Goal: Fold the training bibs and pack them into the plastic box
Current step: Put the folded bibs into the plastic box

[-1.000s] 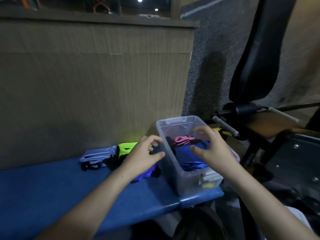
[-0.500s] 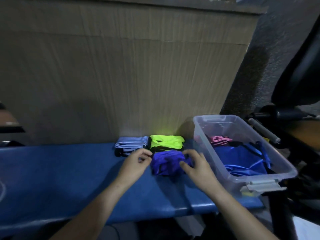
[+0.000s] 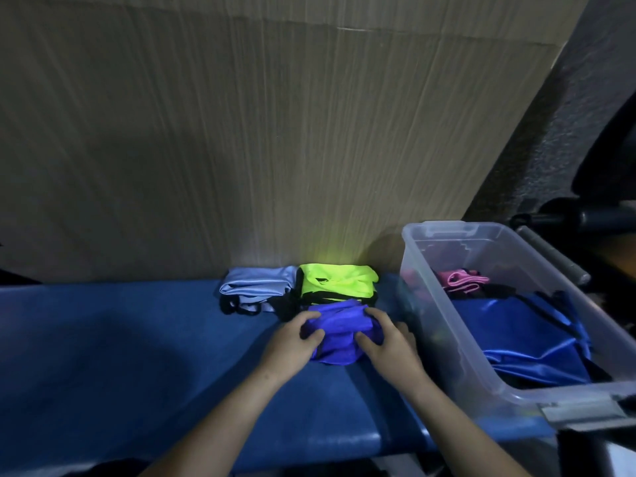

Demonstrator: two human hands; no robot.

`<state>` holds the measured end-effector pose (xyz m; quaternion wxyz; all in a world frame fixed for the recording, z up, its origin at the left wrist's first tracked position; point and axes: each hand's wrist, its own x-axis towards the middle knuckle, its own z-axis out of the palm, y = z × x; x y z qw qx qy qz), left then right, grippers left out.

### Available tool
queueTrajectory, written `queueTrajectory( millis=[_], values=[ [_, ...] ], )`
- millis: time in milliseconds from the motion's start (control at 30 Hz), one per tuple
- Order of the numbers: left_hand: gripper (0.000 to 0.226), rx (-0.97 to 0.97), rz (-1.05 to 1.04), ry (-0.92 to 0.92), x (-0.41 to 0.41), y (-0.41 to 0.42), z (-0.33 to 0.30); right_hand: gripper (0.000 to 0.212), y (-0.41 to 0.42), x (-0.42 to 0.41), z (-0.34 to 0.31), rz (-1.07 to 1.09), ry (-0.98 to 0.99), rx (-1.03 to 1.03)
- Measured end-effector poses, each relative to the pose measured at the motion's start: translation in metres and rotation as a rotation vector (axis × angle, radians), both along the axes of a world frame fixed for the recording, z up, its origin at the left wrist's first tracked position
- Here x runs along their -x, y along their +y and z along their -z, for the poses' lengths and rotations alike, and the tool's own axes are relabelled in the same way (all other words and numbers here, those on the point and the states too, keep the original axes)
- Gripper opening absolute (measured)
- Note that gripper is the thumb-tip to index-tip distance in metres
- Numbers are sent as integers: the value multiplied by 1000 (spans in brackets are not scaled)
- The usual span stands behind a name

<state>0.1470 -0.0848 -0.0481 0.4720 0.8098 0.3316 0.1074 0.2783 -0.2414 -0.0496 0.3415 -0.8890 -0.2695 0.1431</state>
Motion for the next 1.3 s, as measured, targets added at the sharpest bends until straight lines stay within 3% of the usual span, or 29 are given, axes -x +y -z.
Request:
queueTrajectory(
  millis=[200, 400, 667, 833, 1033, 1167, 1300],
  values=[
    [26, 75, 15, 5, 10, -12, -1, 50, -5, 7, 2, -62, 109, -56],
    [27, 190, 1, -111, 32, -31, -17, 53, -26, 36, -11, -45, 56, -170],
    [34, 101, 62, -390, 49, -52, -115, 46, -55, 45, -114, -92, -169, -386],
    [32, 37, 137, -470, 35, -83, -178, 49, -91, 31, -182, -90, -265, -438],
    [30, -5, 249, -520, -19, -124, -208, 48, -144, -3, -224, 28, -358, -392],
    [28, -20, 321, -472, -61, -143, -201, 49, -175, -34, -219, 100, -353, -326],
    [29, -175, 361, -306, -85, -140, -176, 55, -197, -50, -204, 214, -350, 18]
  ],
)
